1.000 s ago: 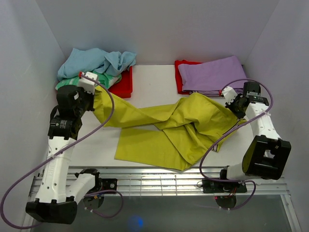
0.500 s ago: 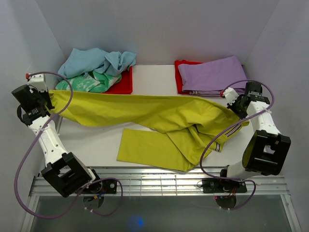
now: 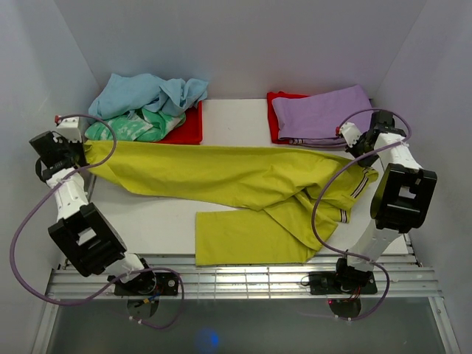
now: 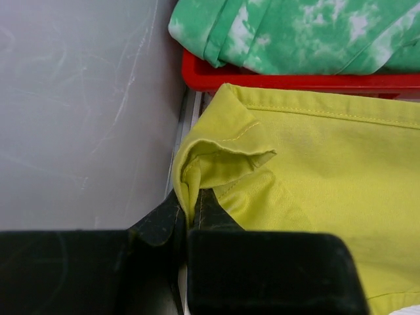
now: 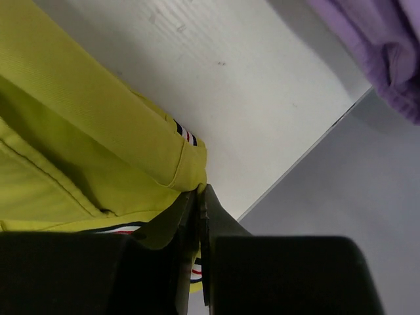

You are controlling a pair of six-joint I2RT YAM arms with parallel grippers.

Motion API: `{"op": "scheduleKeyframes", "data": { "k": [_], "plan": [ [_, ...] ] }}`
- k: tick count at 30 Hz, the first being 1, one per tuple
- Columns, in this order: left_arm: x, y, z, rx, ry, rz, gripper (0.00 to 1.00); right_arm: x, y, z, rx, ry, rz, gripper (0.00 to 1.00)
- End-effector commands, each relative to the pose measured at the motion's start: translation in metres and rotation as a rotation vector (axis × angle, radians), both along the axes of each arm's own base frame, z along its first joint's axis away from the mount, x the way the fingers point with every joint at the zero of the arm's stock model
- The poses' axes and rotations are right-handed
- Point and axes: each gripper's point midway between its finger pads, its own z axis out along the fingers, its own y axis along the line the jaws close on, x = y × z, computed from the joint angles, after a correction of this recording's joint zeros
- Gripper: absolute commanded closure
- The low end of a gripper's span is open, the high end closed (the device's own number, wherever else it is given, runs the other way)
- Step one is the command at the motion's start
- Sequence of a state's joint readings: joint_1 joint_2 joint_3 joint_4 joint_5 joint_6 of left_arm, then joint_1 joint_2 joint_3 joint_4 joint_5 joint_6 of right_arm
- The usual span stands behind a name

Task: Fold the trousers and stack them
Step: Flatten the trousers out

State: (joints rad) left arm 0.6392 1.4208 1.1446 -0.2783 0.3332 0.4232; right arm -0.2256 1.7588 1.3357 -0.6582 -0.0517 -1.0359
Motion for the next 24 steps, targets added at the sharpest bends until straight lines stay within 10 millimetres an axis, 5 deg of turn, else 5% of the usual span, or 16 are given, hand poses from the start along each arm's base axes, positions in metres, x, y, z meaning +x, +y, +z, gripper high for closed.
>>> {"op": "scheduleKeyframes", "data": {
  "k": [1,4,6,7,9,11,14,16,18,20,21,24],
  "plan": [
    [0.005,0.020,-0.002,0.061,-0.010,0.048,1.00,0.026,-0.006,0.013,-0.027,-0.039,-0.034,0.92],
    [0.009,0.020,-0.019,0.041,0.015,0.047,0.97,0.046,0.005,0.013,-0.013,-0.057,-0.053,0.87],
    [0.017,0.020,-0.021,0.030,0.016,0.043,0.80,0.064,0.016,0.025,0.011,-0.087,-0.065,0.75],
    [0.019,0.021,-0.018,0.022,0.010,0.046,0.59,0.067,0.020,0.018,0.041,-0.064,-0.099,0.53],
    [0.025,0.010,-0.016,-0.027,0.019,-0.006,0.40,0.077,0.024,0.034,0.081,-0.063,-0.125,0.30],
    [0.032,0.000,0.013,-0.011,-0.016,-0.077,0.19,0.078,0.022,0.049,0.105,-0.074,-0.159,0.00],
    [0.031,-0.048,0.049,0.016,-0.038,-0.289,0.13,0.065,0.014,0.081,0.147,-0.100,-0.181,0.10],
    [0.017,-0.102,0.061,0.024,-0.013,-0.484,0.13,0.041,0.013,0.098,0.191,-0.075,-0.182,0.10],
    [-0.006,-0.170,0.048,-0.006,0.077,-0.679,0.13,0.014,0.002,0.105,0.229,-0.045,-0.187,0.09],
    [-0.039,-0.224,0.030,0.031,0.140,-0.880,0.13,-0.031,-0.008,0.084,0.270,0.089,-0.234,0.07],
    [-0.062,-0.268,0.015,0.022,0.205,-1.019,0.13,-0.046,-0.010,0.082,0.285,0.109,-0.226,0.06],
    [-0.124,-0.340,-0.029,0.004,0.357,-1.268,0.13,-0.104,-0.015,0.051,0.365,0.261,-0.293,0.02]
  ]
}}
